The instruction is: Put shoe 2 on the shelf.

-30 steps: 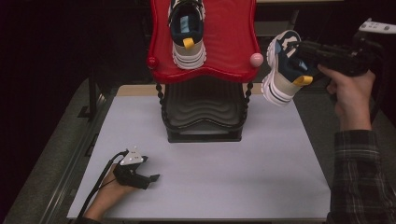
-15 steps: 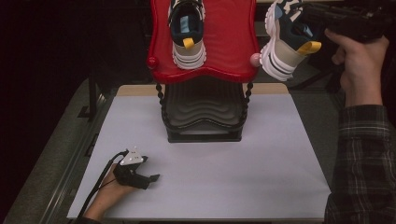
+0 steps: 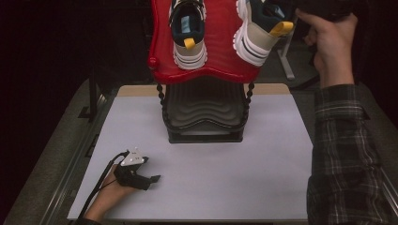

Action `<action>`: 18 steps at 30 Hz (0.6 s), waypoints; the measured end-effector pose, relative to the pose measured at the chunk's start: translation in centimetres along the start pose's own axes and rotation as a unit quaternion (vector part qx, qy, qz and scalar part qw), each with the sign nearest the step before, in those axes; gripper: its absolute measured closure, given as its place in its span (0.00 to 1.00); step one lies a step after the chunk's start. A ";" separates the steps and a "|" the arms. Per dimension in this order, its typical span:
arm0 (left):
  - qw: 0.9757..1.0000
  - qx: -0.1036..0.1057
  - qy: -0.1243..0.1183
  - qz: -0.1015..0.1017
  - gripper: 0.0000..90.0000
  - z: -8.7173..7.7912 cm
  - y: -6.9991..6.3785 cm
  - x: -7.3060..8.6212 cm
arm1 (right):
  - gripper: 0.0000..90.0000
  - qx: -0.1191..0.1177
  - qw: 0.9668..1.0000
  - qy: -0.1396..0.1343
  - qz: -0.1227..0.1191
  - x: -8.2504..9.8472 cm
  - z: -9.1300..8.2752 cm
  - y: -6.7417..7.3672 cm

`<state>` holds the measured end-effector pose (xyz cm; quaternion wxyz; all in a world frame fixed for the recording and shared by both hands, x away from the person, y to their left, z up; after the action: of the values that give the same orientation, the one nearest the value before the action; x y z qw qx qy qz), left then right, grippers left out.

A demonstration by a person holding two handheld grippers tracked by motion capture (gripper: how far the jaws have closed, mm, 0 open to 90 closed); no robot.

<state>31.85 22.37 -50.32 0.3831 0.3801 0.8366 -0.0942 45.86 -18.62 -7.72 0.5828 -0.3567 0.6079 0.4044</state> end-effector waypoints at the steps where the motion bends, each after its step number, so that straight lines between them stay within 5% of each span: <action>1: 1.000 0.000 0.000 0.000 0.15 0.0 0.0 0.0 | 0.78 -0.003 1.000 0.003 -0.002 0.0 0.5 -0.1; 18: 1.000 0.001 0.000 -0.002 0.15 0.0 0.0 0.0 | 0.78 -0.020 0.998 0.056 -0.021 1.1 7.1 -1.4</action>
<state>31.85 22.35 -50.32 0.3824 0.3791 0.8372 -0.0954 50.06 -12.77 -8.86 0.5488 -0.4028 0.6241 0.3835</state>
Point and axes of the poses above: each handheld gripper's, and its own axes: z roughly forward along the jaws, x roughly out of its underside, y roughly to its left, the point moved 7 cm from there along z, roughly forward along the jaws, and after that the axes turned 10 degrees about -x, right-handed, at the moved point
